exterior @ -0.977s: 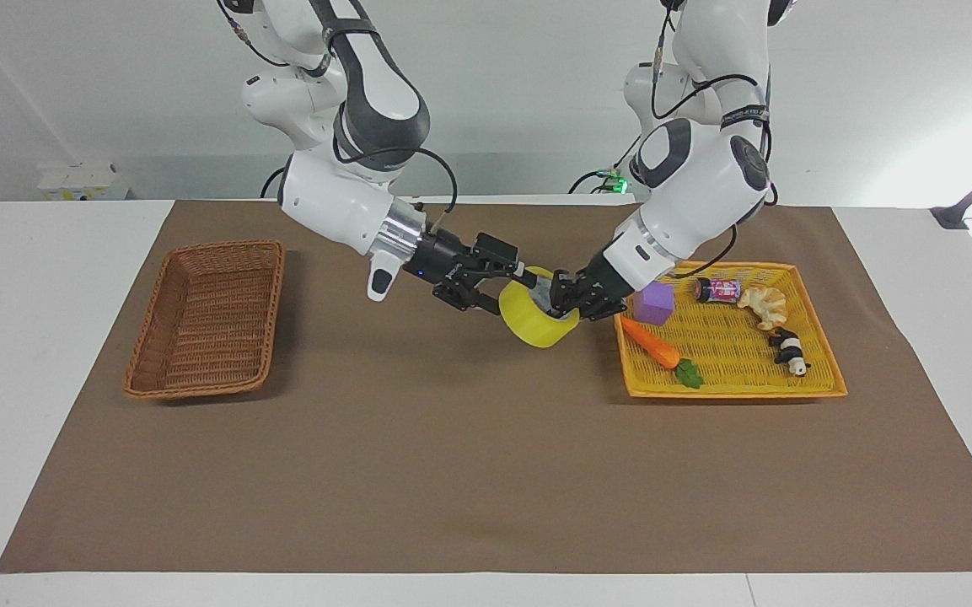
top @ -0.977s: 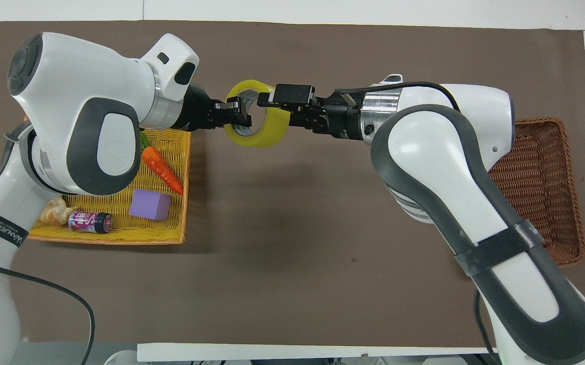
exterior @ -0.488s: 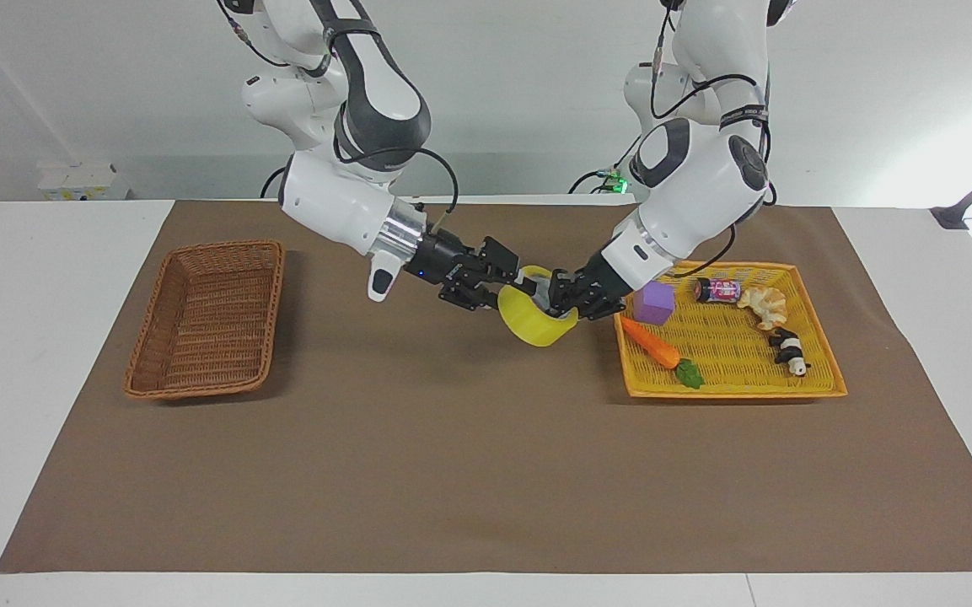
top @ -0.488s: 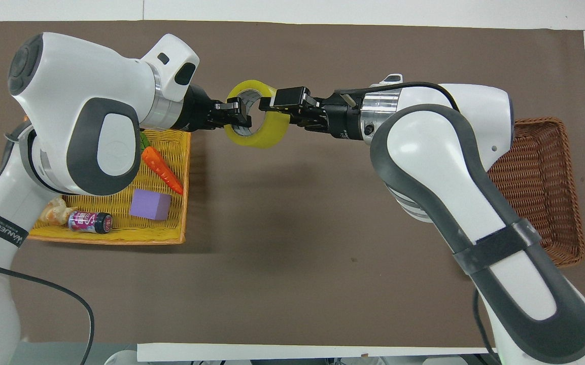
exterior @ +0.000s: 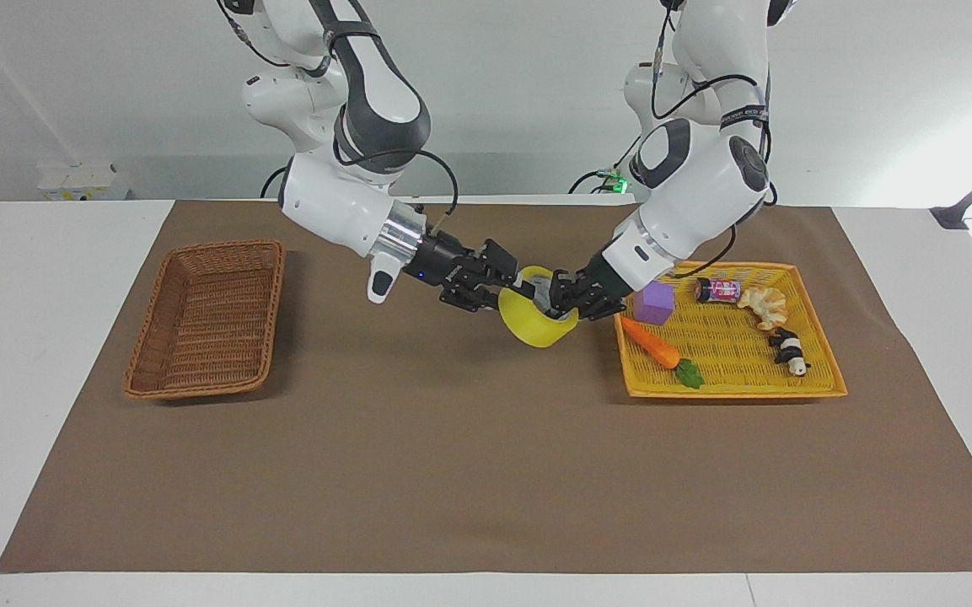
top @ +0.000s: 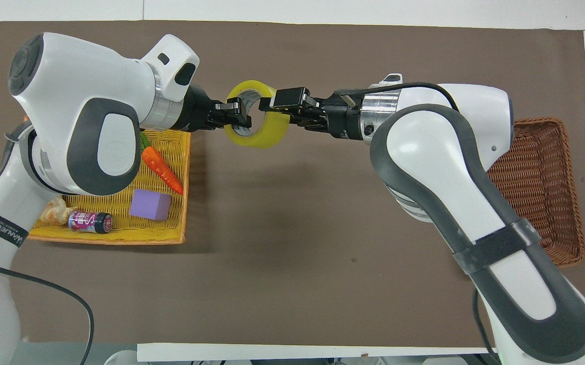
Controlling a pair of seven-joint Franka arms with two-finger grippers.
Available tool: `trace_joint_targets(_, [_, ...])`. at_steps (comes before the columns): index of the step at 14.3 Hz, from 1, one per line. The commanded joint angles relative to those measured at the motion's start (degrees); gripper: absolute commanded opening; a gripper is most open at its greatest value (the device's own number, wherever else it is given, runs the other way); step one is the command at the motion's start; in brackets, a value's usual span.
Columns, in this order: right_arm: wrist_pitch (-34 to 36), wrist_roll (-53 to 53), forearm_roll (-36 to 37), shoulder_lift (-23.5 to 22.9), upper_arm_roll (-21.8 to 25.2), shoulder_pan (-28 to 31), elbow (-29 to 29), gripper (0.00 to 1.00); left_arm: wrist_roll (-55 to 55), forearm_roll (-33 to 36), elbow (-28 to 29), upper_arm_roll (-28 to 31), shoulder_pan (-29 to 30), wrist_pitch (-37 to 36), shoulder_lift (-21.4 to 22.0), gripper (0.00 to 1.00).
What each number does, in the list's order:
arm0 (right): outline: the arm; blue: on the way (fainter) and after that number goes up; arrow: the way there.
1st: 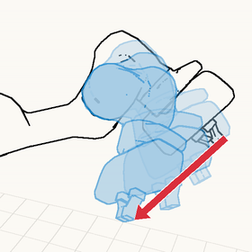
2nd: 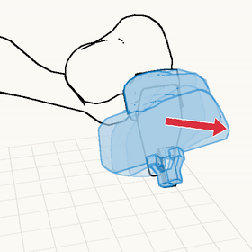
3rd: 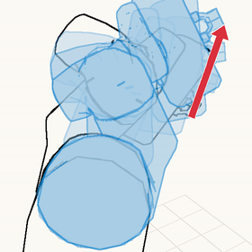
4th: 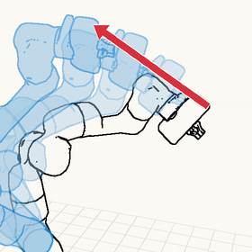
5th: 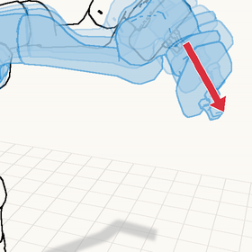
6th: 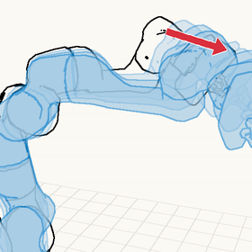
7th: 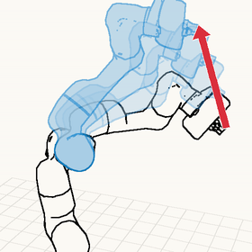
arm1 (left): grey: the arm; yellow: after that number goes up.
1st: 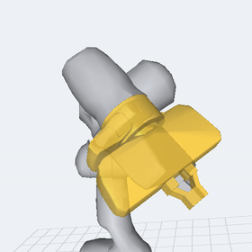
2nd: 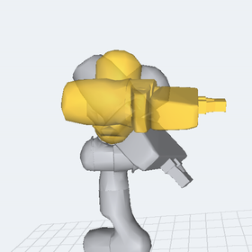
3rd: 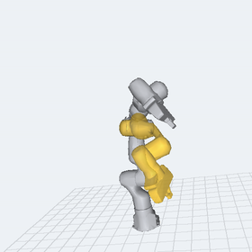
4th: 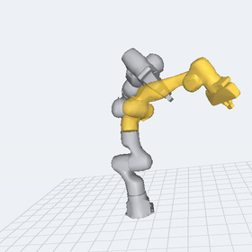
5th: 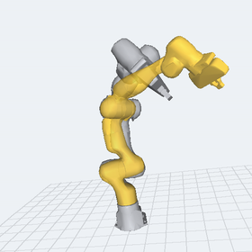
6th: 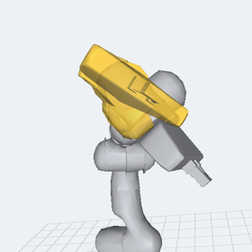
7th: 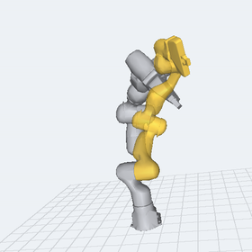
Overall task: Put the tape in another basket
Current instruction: 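Open the left gripper and withdraw while the right gripper carries the tape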
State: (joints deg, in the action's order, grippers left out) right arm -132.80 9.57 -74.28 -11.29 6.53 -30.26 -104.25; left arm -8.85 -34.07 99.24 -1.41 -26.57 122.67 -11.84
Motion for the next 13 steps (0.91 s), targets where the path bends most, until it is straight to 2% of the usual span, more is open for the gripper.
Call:
trace_joint_targets(1, [1.75, 0.36, -0.08, -0.05, -0.11, 0.64, 0.80, 0.00, -0.64, -0.48, -0.02, 0.27, -0.58, -0.33, 0.32, 0.35])
trace_joint_targets(2, [1.75, 0.36, -0.08, 0.04, -0.11, 0.55, 0.80, 0.00, -0.99, -0.48, -0.19, 0.18, -0.67, -0.15, 0.23, 0.85])
trace_joint_targets(3, [1.75, 0.36, -0.08, 0.12, -0.11, 0.64, 0.63, 0.00, -1.95, -0.39, -0.89, 0.18, -1.02, -0.41, 0.32, 0.99])
trace_joint_targets(5, [3.85, 0.53, 0.01, 0.74, 0.15, 0.99, 0.01, 0.00, -3.36, 1.27, -1.33, 0.27, -0.94, -1.72, 1.19, 1.00])
trace_joint_targets(7, [8.15, 1.85, 1.23, 2.40, 0.15, 4.48, -1.21, 0.00, -3.28, 3.03, -2.03, 0.79, 0.03, -7.16, 3.91, 1.00])
trace_joint_targets(9, [16.39, 5.00, 4.56, 4.16, 0.24, 10.88, -2.97, 0.00, -3.19, 4.96, -3.00, 0.80, 3.26, -11.38, 6.46, 1.00])
trace_joint_targets(11, [27.89, 10.61, 9.30, 4.69, 0.24, 19.92, -3.33, 0.00, -3.11, 11.09, -3.27, 0.88, 5.47, -14.72, 8.75, 1.00])
trace_joint_targets(13, [37.13, 15.01, 14.40, 5.39, 0.24, 28.54, -3.68, 0.00, -2.75, 17.17, -3.27, 1.06, 10.99, -20.25, 9.46, 1.00])
